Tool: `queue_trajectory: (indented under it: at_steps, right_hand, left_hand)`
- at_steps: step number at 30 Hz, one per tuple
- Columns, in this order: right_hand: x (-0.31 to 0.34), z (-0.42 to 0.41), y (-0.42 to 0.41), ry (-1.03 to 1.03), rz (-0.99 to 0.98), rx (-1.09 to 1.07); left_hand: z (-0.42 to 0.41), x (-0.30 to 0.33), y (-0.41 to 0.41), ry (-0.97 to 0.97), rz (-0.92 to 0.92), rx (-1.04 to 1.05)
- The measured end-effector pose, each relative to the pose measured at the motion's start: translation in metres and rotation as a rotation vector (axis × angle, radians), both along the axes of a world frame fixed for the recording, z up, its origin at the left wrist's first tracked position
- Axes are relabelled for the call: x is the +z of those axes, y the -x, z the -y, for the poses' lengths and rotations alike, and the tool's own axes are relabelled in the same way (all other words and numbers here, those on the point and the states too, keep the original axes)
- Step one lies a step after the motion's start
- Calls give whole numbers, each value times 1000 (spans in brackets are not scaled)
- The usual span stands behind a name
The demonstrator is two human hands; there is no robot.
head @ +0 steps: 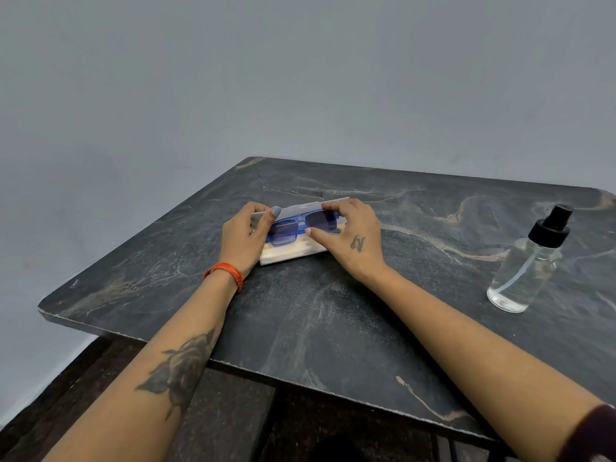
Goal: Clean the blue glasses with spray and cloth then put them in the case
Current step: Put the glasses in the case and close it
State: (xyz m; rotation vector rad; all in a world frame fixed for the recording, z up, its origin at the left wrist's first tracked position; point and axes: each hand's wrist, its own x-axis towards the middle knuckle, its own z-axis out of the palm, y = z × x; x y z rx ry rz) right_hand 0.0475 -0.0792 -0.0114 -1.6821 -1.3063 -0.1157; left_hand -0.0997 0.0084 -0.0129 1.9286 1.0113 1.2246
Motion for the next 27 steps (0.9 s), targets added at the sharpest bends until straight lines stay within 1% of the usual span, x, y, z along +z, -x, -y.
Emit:
queue_trajectory:
  at_steps: [4, 7, 19, 27]
  right_hand:
    - [-1, 1, -1, -62, 33, -14]
    - [-2, 1, -2, -58, 32, -20]
    - [2, 2, -3, 86, -125, 33]
    - [8, 3, -6, 165, -87, 60]
  left_hand:
    - [-1, 0, 0, 5, -11, 9]
    - [-1, 0, -1, -2, -23, 11]
    - [-2, 0, 0, -41, -58, 29]
    - [0, 1, -1, -68, -81, 35]
